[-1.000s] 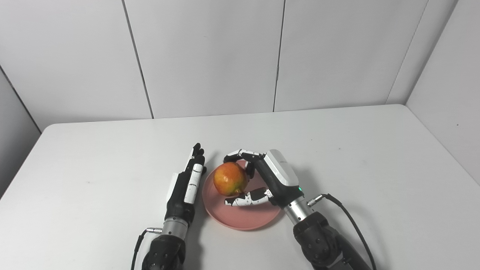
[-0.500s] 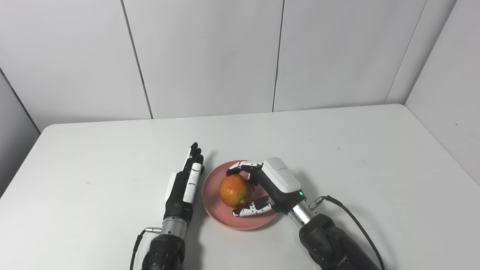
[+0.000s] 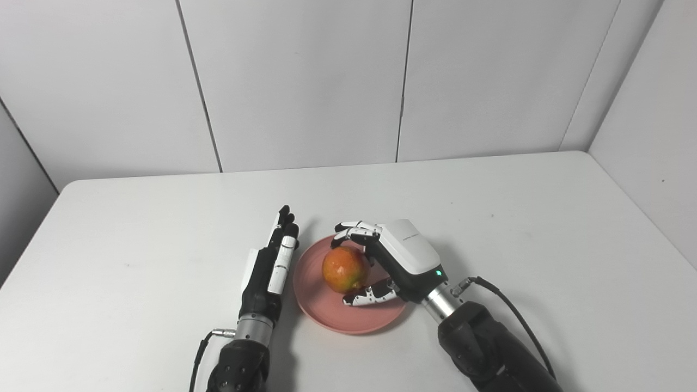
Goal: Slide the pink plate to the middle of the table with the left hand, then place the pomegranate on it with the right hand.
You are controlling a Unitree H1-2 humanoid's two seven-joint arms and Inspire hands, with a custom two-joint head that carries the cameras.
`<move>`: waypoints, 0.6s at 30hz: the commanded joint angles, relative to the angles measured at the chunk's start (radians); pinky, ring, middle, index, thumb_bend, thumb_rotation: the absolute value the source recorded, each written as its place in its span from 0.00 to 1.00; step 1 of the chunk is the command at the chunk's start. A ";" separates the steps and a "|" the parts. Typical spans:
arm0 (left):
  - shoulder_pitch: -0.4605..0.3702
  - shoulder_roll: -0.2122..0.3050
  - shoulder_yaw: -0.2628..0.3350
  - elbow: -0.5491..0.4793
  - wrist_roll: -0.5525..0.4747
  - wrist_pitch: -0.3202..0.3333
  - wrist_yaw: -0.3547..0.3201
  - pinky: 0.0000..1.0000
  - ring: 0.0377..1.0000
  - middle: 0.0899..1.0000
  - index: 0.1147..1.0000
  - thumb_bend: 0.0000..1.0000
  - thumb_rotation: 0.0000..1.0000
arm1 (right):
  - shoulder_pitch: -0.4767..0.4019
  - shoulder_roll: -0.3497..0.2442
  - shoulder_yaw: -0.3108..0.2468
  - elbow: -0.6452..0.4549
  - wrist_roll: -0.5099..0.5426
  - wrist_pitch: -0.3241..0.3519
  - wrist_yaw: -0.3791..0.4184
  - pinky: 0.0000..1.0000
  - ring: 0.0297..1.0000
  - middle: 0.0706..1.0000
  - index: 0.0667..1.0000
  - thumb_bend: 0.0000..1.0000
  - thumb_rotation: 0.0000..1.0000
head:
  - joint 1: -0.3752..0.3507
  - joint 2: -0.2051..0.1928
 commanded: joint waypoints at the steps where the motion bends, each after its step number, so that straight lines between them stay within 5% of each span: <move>1: -0.039 -0.006 -0.004 -0.032 -0.002 -0.031 -0.004 0.95 0.99 1.00 1.00 0.61 1.00 | -0.029 0.003 -0.009 -0.040 0.009 0.022 0.009 0.66 0.78 0.82 0.45 0.51 0.12 | -0.001 0.003; 18: -0.039 -0.016 0.009 -0.035 -0.029 -0.034 -0.001 0.94 0.98 0.99 0.99 0.58 1.00 | -0.020 -0.005 -0.026 -0.098 0.073 0.074 0.153 0.82 0.90 0.88 0.46 0.51 0.17 | -0.004 0.009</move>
